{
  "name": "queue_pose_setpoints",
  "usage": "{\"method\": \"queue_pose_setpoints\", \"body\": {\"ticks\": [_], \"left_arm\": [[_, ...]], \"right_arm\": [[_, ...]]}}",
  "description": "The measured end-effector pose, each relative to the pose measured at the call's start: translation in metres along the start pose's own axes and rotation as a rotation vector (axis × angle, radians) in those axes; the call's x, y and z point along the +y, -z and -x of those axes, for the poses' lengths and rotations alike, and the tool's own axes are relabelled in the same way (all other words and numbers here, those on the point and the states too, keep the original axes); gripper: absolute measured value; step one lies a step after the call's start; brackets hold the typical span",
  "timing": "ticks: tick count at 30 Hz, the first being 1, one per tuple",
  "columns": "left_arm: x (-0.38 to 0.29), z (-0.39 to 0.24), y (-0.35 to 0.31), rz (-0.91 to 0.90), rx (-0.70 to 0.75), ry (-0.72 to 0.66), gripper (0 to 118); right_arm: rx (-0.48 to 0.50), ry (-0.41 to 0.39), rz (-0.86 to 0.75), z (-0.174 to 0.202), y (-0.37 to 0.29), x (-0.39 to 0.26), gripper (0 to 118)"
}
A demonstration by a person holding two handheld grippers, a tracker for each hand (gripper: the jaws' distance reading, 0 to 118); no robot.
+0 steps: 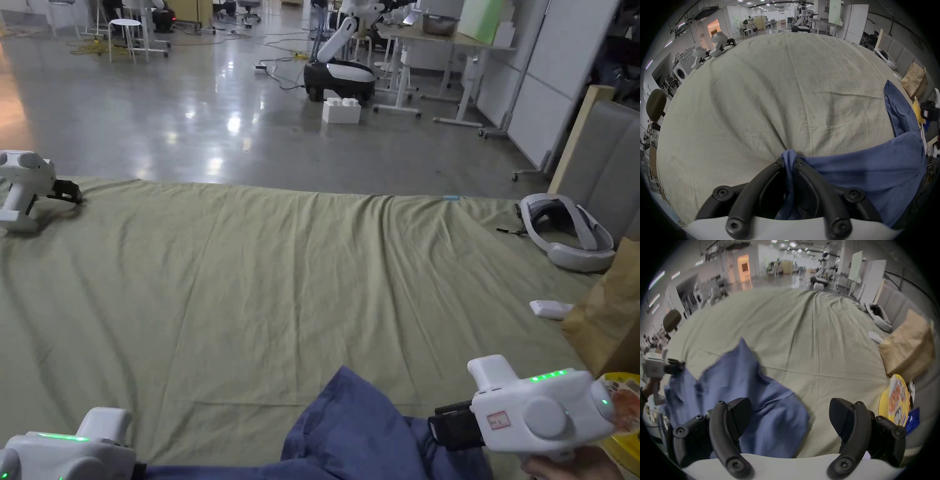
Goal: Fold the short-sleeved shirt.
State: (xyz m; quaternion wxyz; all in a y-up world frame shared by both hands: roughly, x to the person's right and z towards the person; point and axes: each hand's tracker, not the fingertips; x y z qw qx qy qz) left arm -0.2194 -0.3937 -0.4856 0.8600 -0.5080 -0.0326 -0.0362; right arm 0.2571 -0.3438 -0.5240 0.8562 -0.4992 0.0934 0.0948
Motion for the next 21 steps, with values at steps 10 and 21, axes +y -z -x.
{"method": "queue_pose_setpoints", "body": {"ticks": [10,21], "left_arm": [[-0.001,-0.002,0.001,0.004,-0.004,0.005,12],[-0.005,0.035,-0.145,-0.342,-0.119,-0.089,8]], "right_arm": [[0.047,-0.06,0.099,0.012,0.044,0.001,33],[0.085,0.156,-0.238,0.001,-0.085,-0.034,4]]}}
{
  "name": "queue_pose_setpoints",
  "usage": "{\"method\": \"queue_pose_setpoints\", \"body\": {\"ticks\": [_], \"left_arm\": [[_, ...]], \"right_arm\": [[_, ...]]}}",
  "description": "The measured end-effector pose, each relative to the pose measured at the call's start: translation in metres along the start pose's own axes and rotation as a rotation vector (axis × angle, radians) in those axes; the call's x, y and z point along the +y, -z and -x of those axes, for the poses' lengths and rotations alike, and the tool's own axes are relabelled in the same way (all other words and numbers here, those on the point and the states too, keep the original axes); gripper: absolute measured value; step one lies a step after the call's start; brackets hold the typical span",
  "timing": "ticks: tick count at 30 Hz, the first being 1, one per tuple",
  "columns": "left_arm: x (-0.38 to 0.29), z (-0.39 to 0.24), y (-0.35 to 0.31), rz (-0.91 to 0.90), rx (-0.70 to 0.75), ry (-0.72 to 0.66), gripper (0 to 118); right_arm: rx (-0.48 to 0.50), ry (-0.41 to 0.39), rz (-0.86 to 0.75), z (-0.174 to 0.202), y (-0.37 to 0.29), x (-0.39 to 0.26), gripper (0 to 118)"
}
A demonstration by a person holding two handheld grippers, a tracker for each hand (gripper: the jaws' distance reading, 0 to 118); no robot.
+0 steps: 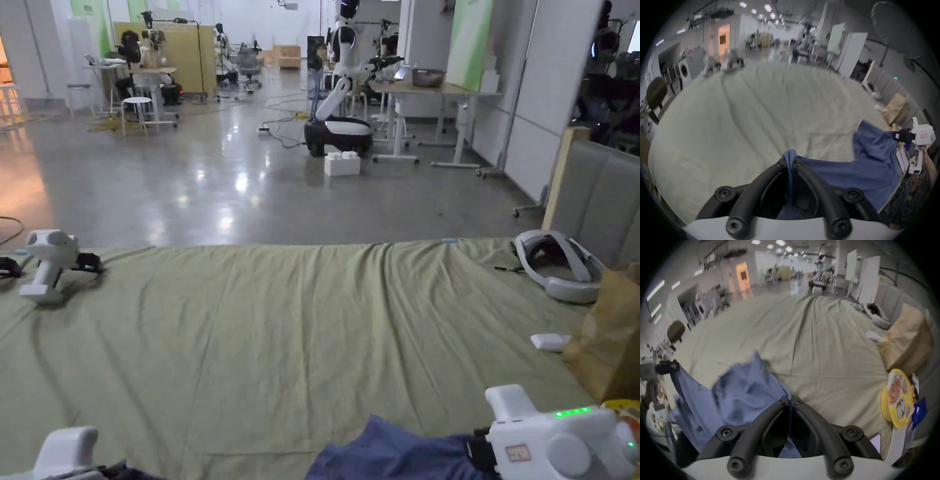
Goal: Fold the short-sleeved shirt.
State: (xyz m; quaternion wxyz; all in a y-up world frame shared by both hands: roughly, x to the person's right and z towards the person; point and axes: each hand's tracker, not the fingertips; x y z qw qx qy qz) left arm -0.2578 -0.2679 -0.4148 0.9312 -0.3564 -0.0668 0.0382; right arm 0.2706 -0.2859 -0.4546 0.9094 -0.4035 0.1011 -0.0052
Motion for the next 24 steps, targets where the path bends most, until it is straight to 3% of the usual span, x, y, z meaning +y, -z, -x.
{"method": "queue_pose_setpoints", "body": {"ticks": [6,9,13,19,24], "left_arm": [[0.051,-0.001,-0.153,-0.301,-0.004,0.03,8],[0.072,0.004,-0.212,-0.402,0.004,0.005,8],[0.103,0.0,-0.281,-0.512,0.032,0.021,8],[0.16,-0.011,-0.346,-0.646,0.068,0.034,8],[0.2,-0.013,-0.366,-0.689,0.126,0.041,8]], "right_arm": [[-0.054,0.022,-0.294,0.01,-0.132,0.026,4],[-0.076,0.061,-0.408,0.014,-0.186,0.049,4],[-0.113,0.049,-0.557,0.03,-0.256,0.082,4],[-0.231,-0.046,-0.722,0.076,-0.334,0.143,4],[-0.252,-0.037,-0.782,0.097,-0.371,0.194,4]]}}
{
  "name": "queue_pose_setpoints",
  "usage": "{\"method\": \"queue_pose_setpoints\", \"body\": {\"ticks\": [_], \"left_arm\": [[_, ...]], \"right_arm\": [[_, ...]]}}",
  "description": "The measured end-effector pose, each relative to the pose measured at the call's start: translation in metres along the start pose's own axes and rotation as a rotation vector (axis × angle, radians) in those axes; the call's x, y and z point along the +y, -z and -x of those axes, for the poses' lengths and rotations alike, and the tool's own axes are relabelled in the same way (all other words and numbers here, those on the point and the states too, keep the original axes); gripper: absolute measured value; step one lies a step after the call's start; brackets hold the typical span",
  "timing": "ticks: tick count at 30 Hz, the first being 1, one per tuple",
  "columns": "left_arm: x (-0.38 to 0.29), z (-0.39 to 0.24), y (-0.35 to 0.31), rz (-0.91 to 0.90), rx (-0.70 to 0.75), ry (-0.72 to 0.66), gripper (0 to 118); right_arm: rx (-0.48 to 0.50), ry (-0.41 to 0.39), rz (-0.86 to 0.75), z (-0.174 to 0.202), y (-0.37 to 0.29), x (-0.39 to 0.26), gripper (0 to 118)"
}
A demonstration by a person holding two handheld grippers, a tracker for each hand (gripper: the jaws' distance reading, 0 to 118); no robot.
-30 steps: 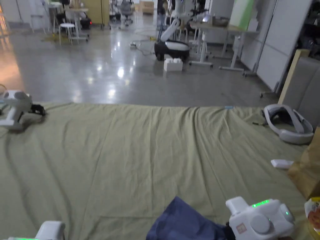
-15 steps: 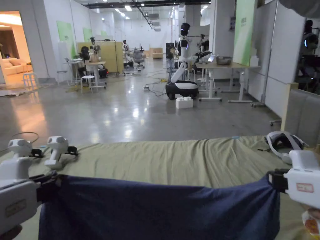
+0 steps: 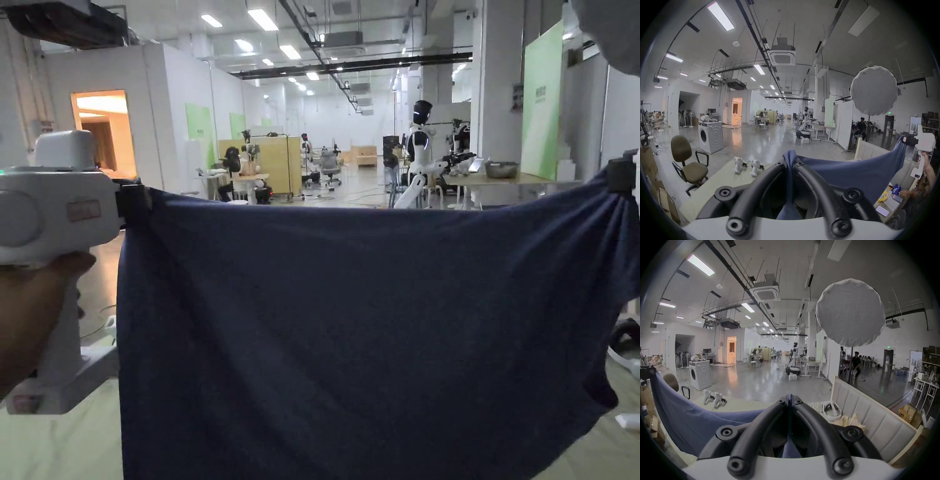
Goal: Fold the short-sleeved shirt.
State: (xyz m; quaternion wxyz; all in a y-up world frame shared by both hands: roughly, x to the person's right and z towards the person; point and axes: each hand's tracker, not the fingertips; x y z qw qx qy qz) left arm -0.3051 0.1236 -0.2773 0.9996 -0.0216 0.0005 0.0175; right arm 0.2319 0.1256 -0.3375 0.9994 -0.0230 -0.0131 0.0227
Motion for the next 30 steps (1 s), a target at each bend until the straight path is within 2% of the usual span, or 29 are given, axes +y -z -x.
{"method": "queue_pose_setpoints", "body": {"ticks": [10,15,19,23,28,30], "left_arm": [[0.004,-0.001,0.052,0.031,0.029,0.01,8],[0.008,0.0,0.087,0.029,0.021,-0.043,8],[0.012,-0.002,0.118,0.027,0.037,-0.033,8],[0.006,-0.003,0.148,0.034,0.05,-0.02,8],[-0.003,-0.01,0.187,0.068,0.058,0.004,8],[-0.01,-0.011,0.205,0.082,0.072,0.006,8]], "right_arm": [[-0.054,-0.033,-0.025,0.009,0.036,0.022,4],[-0.073,-0.063,-0.018,0.011,0.064,0.024,4],[-0.076,-0.048,-0.006,0.009,0.089,0.021,4],[-0.096,-0.067,0.004,0.014,0.117,0.013,4],[-0.13,-0.025,-0.01,0.021,0.151,0.005,4],[-0.138,-0.049,-0.001,0.03,0.166,0.003,4]]}}
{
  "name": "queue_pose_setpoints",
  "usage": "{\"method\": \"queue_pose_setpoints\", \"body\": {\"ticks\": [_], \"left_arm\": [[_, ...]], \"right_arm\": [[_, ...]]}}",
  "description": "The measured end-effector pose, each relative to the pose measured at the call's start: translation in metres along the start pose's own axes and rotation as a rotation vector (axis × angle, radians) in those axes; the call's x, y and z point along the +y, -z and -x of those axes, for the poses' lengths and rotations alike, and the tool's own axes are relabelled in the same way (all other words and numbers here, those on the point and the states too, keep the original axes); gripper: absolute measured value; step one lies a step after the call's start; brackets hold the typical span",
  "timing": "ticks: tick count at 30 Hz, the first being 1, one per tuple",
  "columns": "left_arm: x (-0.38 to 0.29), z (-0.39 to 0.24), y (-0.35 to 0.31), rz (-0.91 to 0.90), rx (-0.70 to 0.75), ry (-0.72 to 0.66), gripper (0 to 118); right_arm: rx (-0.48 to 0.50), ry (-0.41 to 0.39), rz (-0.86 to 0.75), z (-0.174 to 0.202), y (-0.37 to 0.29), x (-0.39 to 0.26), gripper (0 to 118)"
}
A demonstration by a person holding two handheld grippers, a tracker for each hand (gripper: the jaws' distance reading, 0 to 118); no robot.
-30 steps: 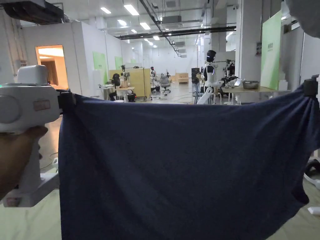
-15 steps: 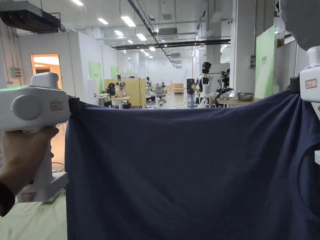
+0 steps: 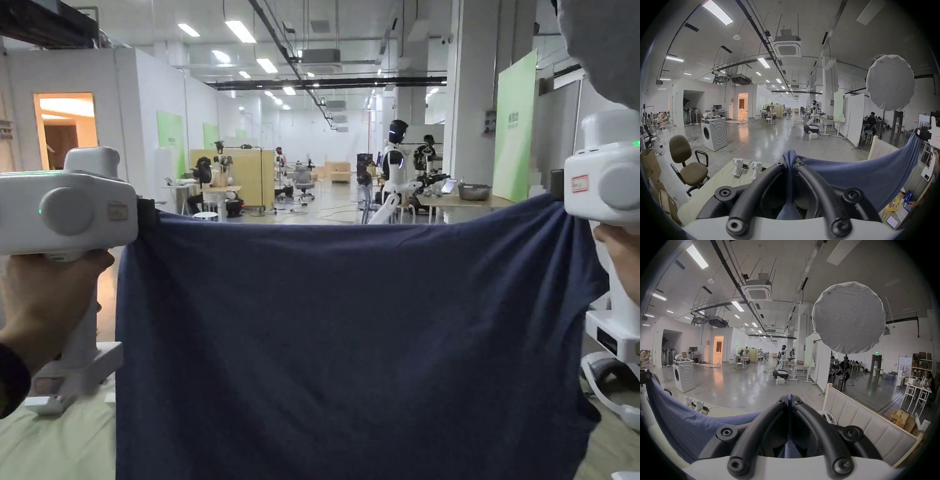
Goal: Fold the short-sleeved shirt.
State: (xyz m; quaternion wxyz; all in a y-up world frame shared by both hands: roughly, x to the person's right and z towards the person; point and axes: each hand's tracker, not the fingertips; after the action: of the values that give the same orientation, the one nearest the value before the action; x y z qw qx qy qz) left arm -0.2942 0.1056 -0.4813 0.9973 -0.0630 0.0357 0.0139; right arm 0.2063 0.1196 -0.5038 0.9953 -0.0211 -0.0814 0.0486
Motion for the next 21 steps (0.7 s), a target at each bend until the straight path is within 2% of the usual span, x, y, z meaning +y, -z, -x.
{"method": "queue_pose_setpoints", "body": {"ticks": [3,6,13,15,16,21], "left_arm": [[-0.005,-0.001,0.02,0.01,0.011,-0.008,8],[-0.012,-0.001,0.039,0.018,0.007,-0.048,8],[-0.025,-0.012,0.066,0.016,0.035,-0.019,8],[-0.043,-0.011,0.07,0.023,0.038,-0.026,8],[-0.055,-0.01,0.072,0.044,0.042,-0.032,8],[-0.164,-0.004,0.062,0.165,0.005,-0.065,8]], "right_arm": [[-0.013,-0.033,0.003,0.011,0.017,0.003,4],[-0.022,0.044,0.014,0.019,0.032,0.006,4],[-0.049,0.024,0.006,0.035,0.055,0.003,4],[-0.031,0.031,0.025,0.034,0.058,-0.013,4],[-0.028,0.004,0.063,0.034,0.057,-0.026,4],[0.069,0.012,0.196,0.032,0.041,-0.123,4]]}}
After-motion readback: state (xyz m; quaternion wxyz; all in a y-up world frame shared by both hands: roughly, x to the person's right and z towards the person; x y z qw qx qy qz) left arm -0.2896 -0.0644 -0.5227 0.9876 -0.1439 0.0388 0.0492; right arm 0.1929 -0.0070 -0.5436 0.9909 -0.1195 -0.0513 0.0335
